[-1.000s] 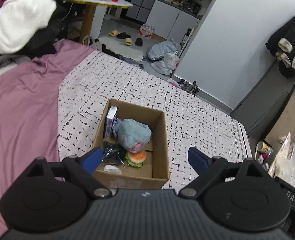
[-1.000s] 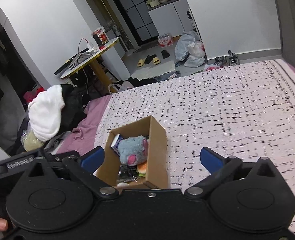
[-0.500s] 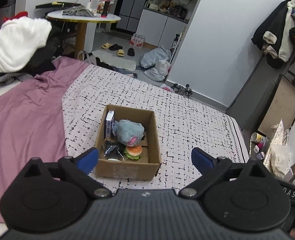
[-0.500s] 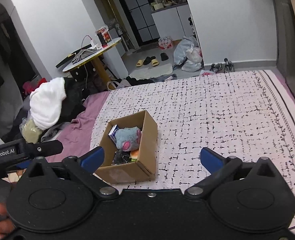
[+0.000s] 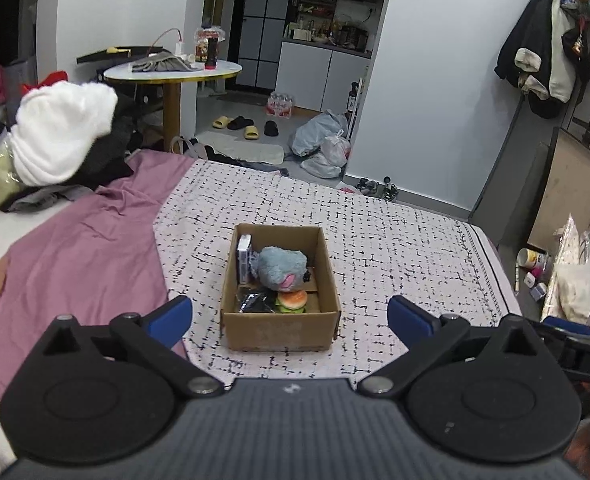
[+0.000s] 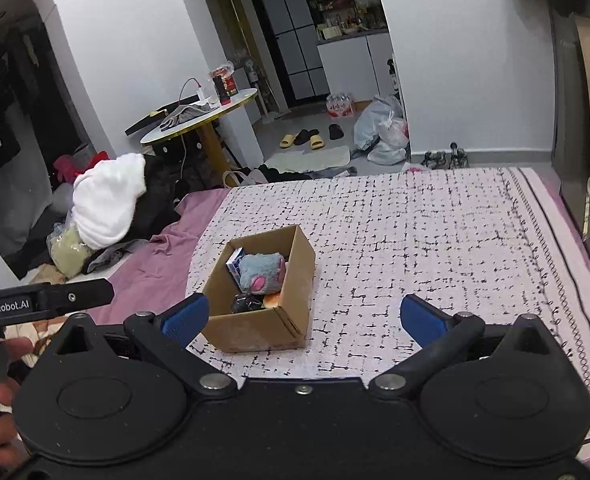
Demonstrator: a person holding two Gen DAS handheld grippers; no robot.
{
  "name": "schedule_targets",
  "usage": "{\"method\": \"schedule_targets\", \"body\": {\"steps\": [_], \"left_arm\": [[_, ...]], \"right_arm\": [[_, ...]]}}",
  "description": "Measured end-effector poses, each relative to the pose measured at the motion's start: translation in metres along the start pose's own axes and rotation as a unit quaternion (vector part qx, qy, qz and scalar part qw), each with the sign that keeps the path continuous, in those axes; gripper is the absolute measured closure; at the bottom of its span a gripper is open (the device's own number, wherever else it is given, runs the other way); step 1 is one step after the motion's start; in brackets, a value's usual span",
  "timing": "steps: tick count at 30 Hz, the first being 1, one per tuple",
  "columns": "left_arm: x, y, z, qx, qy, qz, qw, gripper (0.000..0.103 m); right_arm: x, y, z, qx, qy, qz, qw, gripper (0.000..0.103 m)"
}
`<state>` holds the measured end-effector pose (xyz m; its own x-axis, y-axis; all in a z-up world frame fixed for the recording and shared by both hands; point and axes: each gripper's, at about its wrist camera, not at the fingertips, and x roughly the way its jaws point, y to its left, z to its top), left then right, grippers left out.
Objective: Organize soft objects
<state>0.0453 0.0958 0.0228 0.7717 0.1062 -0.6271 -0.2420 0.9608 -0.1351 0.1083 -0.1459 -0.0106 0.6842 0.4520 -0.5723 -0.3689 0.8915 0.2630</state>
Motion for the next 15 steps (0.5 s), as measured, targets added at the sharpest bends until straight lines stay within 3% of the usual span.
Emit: {"method": "schedule_targets", "body": {"steps": [15], "left_arm": [[-0.012,-0.007,-0.027,0.029,-0.006,-0.008,0.9995,0.000]], "right_arm": [[-0.017,-0.004,-0.027,-0.007,0.007,-0.013,1.000,0.000]]}}
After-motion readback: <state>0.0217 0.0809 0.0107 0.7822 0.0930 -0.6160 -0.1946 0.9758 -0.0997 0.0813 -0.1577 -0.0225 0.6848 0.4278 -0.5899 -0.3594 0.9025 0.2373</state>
